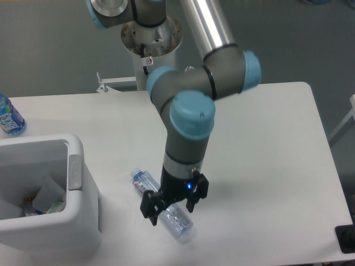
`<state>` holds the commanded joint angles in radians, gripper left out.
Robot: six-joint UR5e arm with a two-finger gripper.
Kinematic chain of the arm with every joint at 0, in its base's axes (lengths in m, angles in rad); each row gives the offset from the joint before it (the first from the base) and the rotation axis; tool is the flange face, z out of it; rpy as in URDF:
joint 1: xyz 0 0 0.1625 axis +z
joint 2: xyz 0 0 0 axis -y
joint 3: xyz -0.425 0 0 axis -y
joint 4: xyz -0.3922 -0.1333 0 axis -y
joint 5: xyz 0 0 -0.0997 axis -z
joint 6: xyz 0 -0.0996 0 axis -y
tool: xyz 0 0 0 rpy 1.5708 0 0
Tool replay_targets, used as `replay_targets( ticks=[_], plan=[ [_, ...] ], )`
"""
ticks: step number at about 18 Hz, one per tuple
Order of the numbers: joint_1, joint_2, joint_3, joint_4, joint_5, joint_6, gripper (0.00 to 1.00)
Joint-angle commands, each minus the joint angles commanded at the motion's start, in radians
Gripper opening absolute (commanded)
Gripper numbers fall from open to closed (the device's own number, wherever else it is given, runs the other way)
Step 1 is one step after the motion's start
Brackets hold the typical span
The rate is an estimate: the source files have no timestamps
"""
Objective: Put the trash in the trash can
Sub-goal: 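Move the gripper to the clear water bottle on the table, then lower the gripper around the bottle's cap end and close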
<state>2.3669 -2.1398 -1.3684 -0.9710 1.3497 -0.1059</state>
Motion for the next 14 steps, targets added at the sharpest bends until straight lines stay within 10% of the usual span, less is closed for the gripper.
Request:
replay_targets(
  ticks=[14],
  plan=[
    [0.003,-0.086,-0.009,-0.003,0.089,-0.009,1.00]
  ],
)
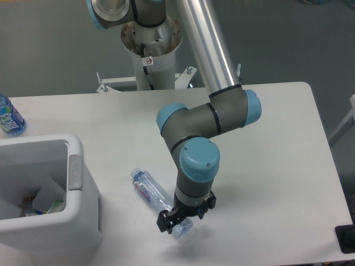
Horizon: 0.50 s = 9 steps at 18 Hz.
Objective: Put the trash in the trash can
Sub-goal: 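Lower the gripper around the bottle's cap end and close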
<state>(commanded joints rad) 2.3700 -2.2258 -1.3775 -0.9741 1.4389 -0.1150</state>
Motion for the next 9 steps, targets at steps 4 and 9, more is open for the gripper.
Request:
replay_targets(
  ticks=[4,9],
  plan=[
    [-0.002,-0.015,0.005,0.002,0.006,-0.006,1.00],
    [-0.003,-0.021,0.003,0.003,0.028,-0.008,1.00]
  ],
)
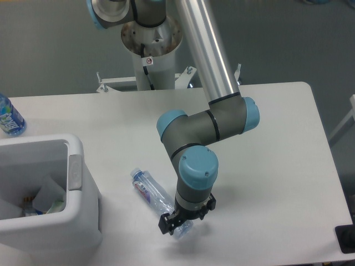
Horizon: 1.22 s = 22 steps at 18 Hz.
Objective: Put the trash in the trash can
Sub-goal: 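Lower the gripper around the bottle's cap end and close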
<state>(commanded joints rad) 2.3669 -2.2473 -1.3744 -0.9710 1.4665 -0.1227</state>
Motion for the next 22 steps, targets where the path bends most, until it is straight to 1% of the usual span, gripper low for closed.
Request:
replay_targets(
  ticks=[16,18,22],
  plan=[
    [-0.003,-0.015,0.005,-0.002,0.006,0.000,1.00],
    [-0.005,-0.015,-0.003,-0.002,0.006,-0.003,1.00],
    [-0.020,-0.034,-0.005,-0.003,0.009,-0.006,1.00]
  ],
)
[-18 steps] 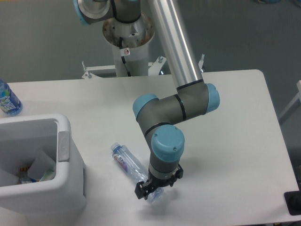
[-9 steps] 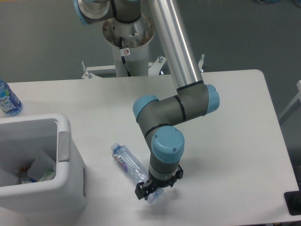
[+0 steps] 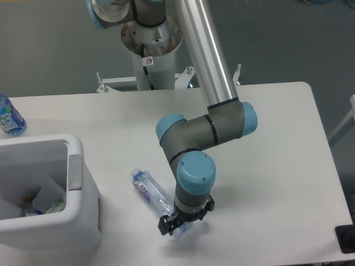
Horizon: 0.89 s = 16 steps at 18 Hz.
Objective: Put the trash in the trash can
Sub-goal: 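Lower the gripper around the bottle's cap end and close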
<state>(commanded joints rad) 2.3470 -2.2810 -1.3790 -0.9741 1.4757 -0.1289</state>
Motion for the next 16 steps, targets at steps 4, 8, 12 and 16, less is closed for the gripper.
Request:
replay_targets(
  ticks=[4,8,12,16],
  plan=[
    [-0.006,-0.009,0.002,-0.002,0.000,0.002,1.00],
    [-0.009,-0.011,-0.003,-0.002,0.000,0.002,1.00],
    [-0.015,-0.017,-0.005,-0.002,0.038,0.000,0.90],
    [-0.026,-0.017,-0.003,-0.002,0.041,0.002,0.81]
  ],
)
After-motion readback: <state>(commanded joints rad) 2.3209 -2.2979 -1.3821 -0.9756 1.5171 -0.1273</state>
